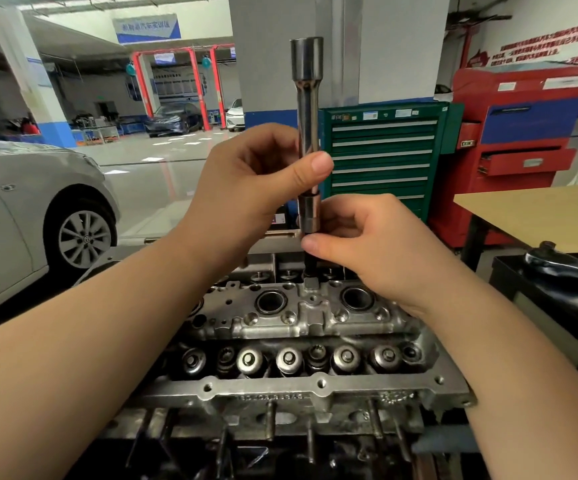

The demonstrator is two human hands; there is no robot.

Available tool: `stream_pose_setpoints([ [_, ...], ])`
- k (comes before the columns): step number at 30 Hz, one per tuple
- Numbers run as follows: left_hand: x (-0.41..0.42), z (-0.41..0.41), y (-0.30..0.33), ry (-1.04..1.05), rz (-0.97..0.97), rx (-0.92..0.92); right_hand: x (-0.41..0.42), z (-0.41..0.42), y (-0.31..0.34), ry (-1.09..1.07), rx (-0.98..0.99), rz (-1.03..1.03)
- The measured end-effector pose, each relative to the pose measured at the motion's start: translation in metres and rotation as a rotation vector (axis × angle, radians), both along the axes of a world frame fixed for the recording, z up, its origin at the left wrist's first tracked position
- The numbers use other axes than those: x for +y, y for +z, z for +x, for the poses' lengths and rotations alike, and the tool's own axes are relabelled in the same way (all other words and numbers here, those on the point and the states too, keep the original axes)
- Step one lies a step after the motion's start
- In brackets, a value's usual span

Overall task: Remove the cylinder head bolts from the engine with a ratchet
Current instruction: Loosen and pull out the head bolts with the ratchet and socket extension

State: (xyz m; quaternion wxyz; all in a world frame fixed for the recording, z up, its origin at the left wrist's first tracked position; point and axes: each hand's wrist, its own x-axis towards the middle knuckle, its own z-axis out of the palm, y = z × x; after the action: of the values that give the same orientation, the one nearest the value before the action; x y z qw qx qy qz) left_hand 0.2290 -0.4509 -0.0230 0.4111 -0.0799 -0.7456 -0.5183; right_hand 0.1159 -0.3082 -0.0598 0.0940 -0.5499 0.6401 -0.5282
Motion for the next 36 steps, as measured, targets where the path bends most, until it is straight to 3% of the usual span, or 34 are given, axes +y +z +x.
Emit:
stream_pose_setpoints([
  [6, -0.0049, 0.0036, -0.0002, -0.151, 0.052, -0.059, 0.0, -0.0008, -0.0016, 0.033, -0.045, 0.003],
  [12, -0.0042, 0.0031, 0.0049, -0.041, -0.004, 0.0, -0.0004, -0.0012, -0.0019, -0.007, -0.026, -0.018],
  [17, -0.0053, 0.0057, 0.0038, -0.121, 0.071, -0.009, 0.0024, 0.0014, -0.0019, 0.096, -0.102, -0.093],
  [22, -0.0013, 0.0027, 0.0031, -0.091, -0.03, -0.037, 0.003, 0.0046, -0.0004, -0.073, 0.008, -0.127],
  [24, -0.0004, 0.0013, 0.0049, -0.085, -0.018, -0.042, 0.0043, 0.0056, -0.0002, -0.046, -0.002, -0.147],
  [28, -0.0071, 0.0028, 0.0059, -0.106, -0.007, -0.023, 0.0037, 0.005, -0.002, 0.064, -0.039, -0.108],
  [36, -0.0021, 0.0045, 0.0049, -0.085, -0.024, -0.042, 0.0012, 0.0046, -0.0005, -0.019, 0.016, -0.086],
])
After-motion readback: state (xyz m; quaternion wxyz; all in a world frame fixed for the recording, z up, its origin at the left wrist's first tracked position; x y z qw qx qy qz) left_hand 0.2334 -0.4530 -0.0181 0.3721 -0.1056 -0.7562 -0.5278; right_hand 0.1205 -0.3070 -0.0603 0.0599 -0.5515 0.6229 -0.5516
